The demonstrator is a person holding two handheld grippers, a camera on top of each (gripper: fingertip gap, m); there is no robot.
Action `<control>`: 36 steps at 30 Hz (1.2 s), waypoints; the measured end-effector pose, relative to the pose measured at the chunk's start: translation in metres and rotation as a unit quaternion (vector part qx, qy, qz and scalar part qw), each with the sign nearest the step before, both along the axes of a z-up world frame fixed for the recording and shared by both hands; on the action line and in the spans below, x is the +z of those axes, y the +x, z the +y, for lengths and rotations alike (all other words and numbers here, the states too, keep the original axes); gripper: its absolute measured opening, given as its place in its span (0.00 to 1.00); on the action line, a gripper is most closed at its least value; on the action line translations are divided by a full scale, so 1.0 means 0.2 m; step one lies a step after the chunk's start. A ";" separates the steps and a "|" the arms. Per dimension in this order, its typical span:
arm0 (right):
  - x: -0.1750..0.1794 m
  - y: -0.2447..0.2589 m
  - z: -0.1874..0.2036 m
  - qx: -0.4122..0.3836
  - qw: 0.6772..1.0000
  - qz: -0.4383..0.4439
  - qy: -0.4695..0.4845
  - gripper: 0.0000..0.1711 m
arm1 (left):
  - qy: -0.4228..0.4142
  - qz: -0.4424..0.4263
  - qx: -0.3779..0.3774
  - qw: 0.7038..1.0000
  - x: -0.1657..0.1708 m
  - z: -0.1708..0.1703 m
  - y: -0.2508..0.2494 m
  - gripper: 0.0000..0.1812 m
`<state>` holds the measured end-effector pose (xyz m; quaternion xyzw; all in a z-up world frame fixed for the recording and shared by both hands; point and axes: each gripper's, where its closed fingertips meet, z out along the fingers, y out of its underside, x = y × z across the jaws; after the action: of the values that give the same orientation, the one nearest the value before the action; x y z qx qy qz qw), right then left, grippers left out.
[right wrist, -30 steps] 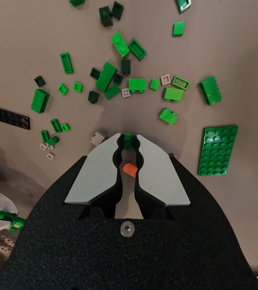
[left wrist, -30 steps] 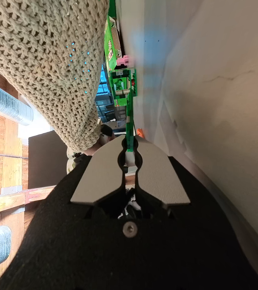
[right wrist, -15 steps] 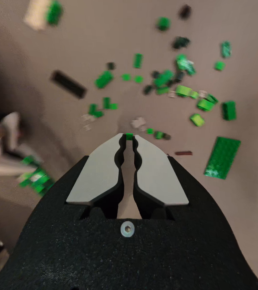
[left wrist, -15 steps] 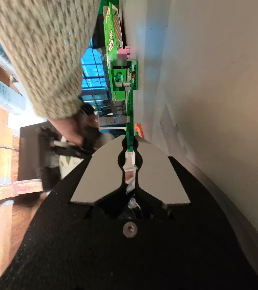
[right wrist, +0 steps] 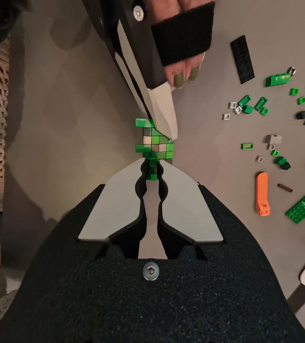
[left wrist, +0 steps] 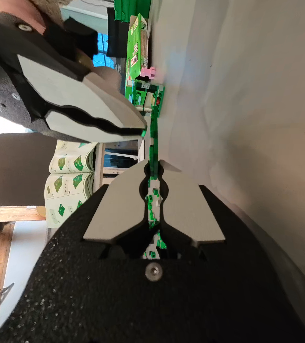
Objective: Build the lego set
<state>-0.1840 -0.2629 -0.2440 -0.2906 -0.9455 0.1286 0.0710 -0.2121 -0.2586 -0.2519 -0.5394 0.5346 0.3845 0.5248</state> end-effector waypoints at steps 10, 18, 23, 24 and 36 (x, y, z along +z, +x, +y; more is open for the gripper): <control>-0.02 0.00 -0.01 0.005 1.000 -0.022 0.000 0.04 | 0.013 0.020 -0.009 1.000 0.00 -0.02 0.01 0.03; 0.05 0.00 -0.01 -0.018 0.998 0.049 -0.023 0.18 | 0.025 0.012 -0.002 1.000 0.03 -0.03 -0.02 0.03; 0.11 -0.05 0.00 -0.032 0.968 0.248 -0.013 0.22 | 0.030 0.005 0.008 1.000 0.05 -0.03 -0.04 0.03; 0.10 -0.04 0.00 -0.027 0.960 0.277 0.009 0.22 | 0.029 0.002 0.008 1.000 0.05 -0.03 -0.05 0.03; 0.03 -0.07 0.01 0.014 0.863 0.453 0.223 0.14 | 0.019 -0.006 0.011 1.000 0.04 -0.03 -0.05 0.03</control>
<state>-0.1984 -0.2608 -0.2388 -0.1636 -0.8167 0.0323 0.5524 -0.2229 -0.2645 -0.2446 -0.5370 0.5182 0.3973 0.5341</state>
